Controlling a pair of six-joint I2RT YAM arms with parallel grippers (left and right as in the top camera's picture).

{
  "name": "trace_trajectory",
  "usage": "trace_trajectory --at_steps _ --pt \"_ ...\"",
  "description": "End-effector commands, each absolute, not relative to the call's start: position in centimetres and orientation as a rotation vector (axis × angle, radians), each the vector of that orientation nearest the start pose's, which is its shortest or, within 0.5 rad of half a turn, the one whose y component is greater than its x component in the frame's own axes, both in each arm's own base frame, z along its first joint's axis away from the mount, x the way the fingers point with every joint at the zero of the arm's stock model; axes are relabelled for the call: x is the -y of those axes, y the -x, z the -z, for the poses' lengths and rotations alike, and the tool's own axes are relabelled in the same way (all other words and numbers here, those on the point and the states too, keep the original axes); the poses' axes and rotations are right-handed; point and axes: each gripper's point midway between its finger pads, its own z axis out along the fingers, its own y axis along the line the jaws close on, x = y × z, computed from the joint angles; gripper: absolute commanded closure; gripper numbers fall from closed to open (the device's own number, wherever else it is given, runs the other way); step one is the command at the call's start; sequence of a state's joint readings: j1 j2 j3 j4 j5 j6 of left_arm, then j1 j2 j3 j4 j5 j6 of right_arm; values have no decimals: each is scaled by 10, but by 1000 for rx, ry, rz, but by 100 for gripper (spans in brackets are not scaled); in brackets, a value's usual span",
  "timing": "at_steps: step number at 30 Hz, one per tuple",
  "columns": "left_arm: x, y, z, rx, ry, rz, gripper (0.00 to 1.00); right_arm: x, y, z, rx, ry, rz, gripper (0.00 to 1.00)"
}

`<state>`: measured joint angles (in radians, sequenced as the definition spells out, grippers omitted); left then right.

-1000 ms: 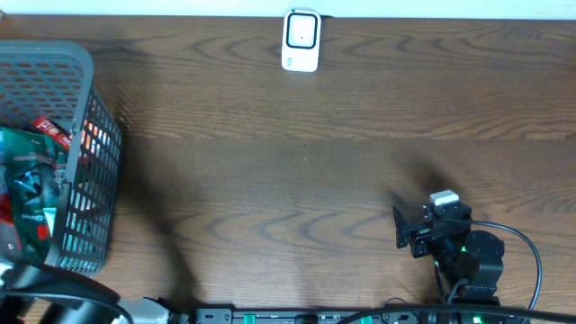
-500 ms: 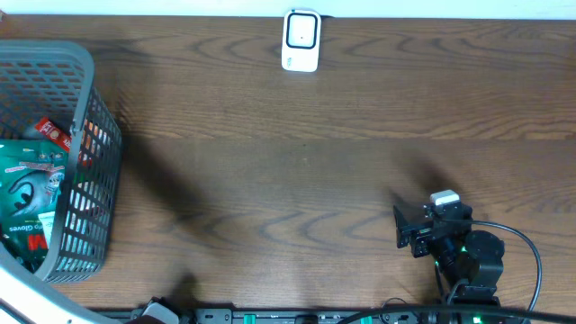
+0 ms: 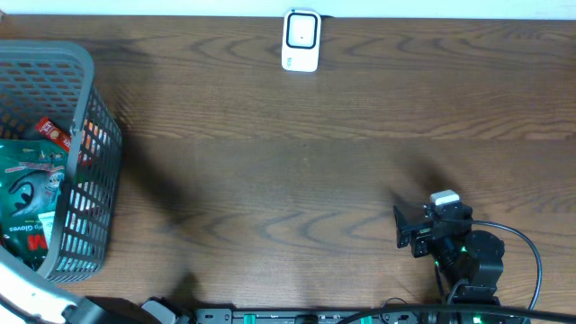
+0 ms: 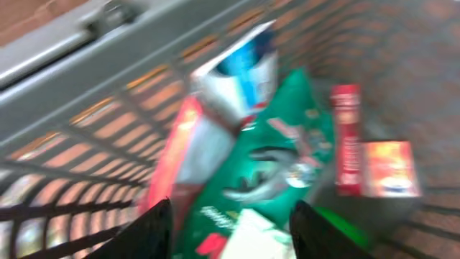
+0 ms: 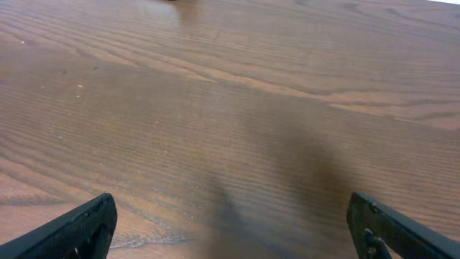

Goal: Scan the item barcode
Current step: 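Grasp the red-handled dustpan package inside the basket with the left gripper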

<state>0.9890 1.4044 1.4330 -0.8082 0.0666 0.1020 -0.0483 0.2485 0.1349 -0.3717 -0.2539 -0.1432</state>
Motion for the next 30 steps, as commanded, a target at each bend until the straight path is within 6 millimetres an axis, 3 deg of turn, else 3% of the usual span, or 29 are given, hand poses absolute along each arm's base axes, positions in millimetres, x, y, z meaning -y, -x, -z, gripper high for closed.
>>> trace_trajectory --at_steps 1,8,12,18,30 --pt "-343 -203 -263 -2204 1087 -622 46 -31 -229 -101 -2021 261 -129 1" --pt "-353 -192 -252 -2272 1062 -652 44 -30 -229 -99 -2028 256 -122 1" --pt "-359 -177 -250 -2304 1066 -706 35 -29 -229 -99 -2029 253 -117 1" --pt "-367 -162 -243 -2311 1125 -716 35 -29 -229 -99 -2030 252 -115 1" --pt "-366 -185 -181 -2439 1120 -457 35 -25 -229 -96 -2041 237 -93 1"
